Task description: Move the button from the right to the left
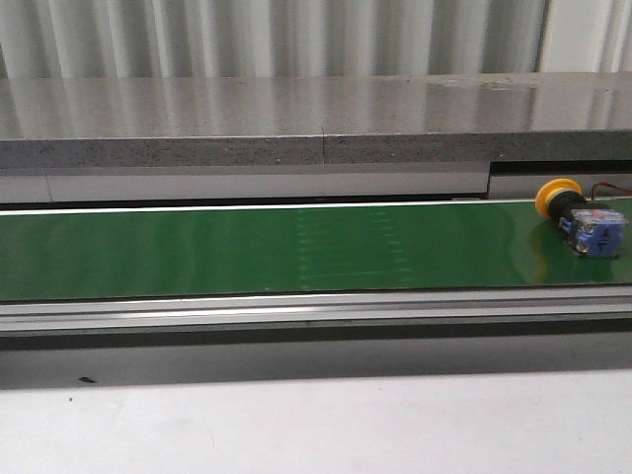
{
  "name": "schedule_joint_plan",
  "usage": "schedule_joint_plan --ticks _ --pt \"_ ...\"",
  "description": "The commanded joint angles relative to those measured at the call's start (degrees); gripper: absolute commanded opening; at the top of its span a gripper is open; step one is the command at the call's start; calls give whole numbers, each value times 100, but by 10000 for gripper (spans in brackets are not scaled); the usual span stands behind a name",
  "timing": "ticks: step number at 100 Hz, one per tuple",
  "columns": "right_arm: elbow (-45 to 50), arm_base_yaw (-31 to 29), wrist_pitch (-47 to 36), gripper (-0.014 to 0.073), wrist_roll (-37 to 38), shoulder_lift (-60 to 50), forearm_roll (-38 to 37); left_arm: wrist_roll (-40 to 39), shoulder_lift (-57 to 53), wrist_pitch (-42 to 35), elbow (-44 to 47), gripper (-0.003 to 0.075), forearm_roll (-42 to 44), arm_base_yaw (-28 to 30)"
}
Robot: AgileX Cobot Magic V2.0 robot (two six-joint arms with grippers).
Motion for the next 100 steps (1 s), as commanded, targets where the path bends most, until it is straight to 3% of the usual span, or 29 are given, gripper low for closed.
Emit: schedule_joint_plan --ticks 1,37,62,84,100 --pt "116 0 -506 -67 -65 -547 -9 -45 -179 -449 226 -20 -17 -37" --pt "753 0 -743 -67 -65 -2145 -9 -45 -179 -461 226 -20 -17 -37" --pt "760 0 -725 -67 -65 -2202 -9 -45 -179 -516 226 -20 -17 -37" --pt "760 0 -725 -67 -65 -2202 -9 -45 -179 -1336 205 -21 -17 -37" --pt "760 0 -725 -67 -65 -2202 -9 -45 -86 -1105 -71 -21 -17 -37"
